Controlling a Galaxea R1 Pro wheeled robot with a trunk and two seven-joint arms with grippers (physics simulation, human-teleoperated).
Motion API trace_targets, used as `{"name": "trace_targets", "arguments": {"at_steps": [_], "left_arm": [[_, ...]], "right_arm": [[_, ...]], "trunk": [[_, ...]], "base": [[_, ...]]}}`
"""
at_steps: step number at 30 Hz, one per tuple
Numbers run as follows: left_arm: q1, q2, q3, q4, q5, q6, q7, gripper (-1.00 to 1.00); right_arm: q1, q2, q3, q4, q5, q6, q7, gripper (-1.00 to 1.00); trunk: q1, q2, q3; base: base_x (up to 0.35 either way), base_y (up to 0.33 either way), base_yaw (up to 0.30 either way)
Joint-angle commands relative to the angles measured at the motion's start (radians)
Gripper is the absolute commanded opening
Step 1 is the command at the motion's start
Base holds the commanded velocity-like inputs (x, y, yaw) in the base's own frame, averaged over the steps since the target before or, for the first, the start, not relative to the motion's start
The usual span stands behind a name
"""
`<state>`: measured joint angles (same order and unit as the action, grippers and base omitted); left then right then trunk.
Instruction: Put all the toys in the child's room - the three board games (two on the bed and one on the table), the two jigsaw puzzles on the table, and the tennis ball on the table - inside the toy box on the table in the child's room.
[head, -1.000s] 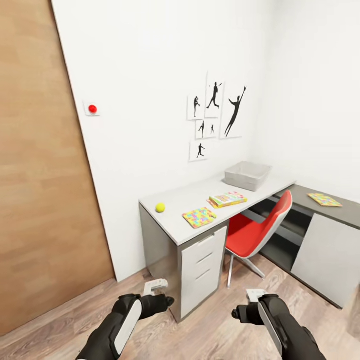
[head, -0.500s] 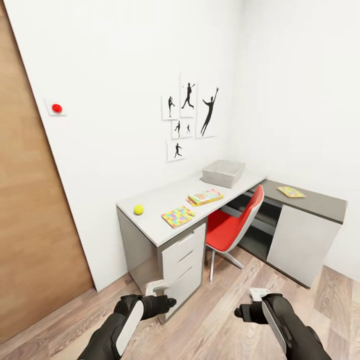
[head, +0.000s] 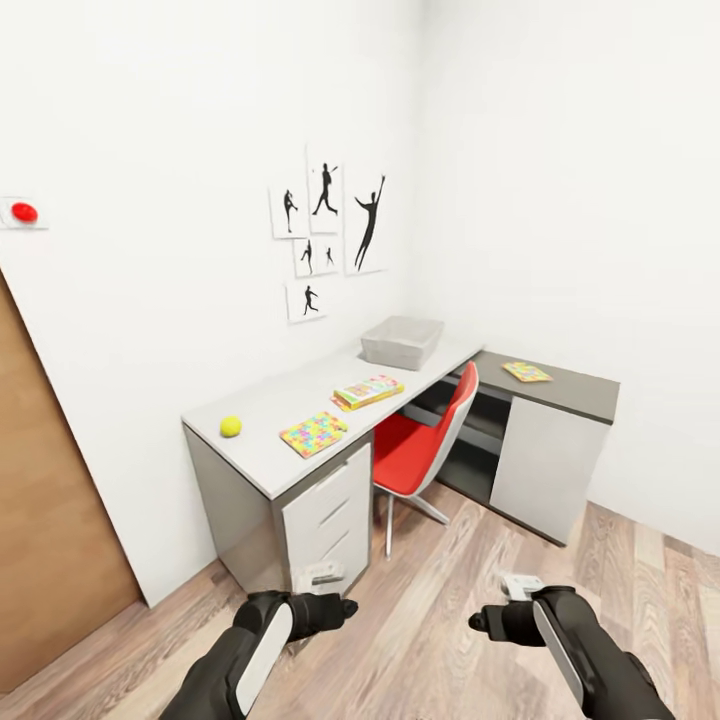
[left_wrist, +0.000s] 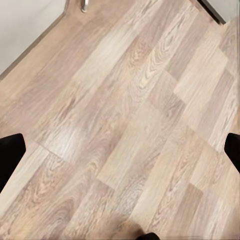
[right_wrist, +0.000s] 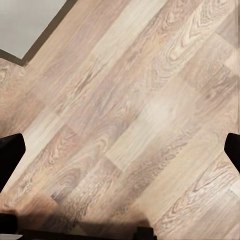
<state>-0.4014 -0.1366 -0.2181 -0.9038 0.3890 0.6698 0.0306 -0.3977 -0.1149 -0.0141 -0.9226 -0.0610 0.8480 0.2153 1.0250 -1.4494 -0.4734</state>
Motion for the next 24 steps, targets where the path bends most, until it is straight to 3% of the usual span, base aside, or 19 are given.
{"name": "trace_targets", "arguments": {"at_steps": [1,24], "left_arm": [[0.000,0.000,-0.001,-0.001,0.005,0.004,0.003,1.00],[0.000,-0.001,-0.011,-0.007,0.006,-0.025,0.004,1.00]], "right_arm": [[-0.001,0.000,-0.001,-0.001,-0.006,0.005,0.000,1.00],[-0.002,-0.016,-0.002,-0.001,-0.013,-0.001,0.025,1.00]], "trunk": [[0.000,-0.001,-0.002],[0.000,-0.001,-0.013]], "base": [[0.000,0.000,-0.282],[0.000,0.000,-0.281]]}}
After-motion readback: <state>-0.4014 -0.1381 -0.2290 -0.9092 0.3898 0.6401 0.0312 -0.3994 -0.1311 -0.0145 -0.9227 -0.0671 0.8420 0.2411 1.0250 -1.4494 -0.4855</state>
